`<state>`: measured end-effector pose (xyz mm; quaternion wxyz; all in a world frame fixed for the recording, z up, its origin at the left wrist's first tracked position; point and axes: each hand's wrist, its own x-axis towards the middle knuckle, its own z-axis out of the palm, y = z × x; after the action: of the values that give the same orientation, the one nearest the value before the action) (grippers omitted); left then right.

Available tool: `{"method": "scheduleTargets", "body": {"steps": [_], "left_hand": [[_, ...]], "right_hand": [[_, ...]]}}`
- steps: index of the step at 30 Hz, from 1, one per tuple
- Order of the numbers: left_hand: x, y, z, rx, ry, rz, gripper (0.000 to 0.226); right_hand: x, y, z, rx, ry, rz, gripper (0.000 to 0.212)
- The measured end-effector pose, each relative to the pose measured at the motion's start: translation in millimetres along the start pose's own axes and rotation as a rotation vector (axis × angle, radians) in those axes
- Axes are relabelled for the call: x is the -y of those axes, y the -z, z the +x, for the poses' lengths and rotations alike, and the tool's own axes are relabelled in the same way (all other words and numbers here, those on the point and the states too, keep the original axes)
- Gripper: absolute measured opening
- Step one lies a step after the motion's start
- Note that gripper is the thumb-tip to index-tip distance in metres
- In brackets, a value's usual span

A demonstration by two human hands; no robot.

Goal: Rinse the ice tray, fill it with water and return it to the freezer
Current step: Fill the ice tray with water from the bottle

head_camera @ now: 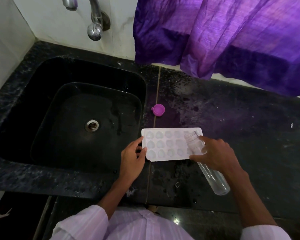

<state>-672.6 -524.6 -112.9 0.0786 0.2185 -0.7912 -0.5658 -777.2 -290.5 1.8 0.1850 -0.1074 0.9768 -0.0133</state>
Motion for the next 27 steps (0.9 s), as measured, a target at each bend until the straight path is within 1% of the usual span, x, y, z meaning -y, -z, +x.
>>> {"method": "scheduleTargets", "body": {"steps": [11, 16, 23, 27], "left_hand": [[0.0, -3.0, -0.7, -0.014, 0.012, -0.008, 0.043], [-0.1, -3.9, -1.7, -0.024, 0.015, -0.004, 0.043], [-1.2, -5.5, -2.8, -0.035, 0.027, -0.005, 0.043], [-1.1, -6.2, -3.2, -0.037, 0.04, -0.002, 0.043]], "right_hand": [[-17.5, -0.9, 1.3, -0.016, -0.022, 0.006, 0.076], [-25.5, 0.3, 1.9, -0.014, -0.038, -0.003, 0.076], [-36.6, 2.7, 2.6, 0.005, -0.06, -0.015, 0.059], [-42.2, 5.0, 1.4, 0.004, -0.066, -0.006, 0.058]]}}
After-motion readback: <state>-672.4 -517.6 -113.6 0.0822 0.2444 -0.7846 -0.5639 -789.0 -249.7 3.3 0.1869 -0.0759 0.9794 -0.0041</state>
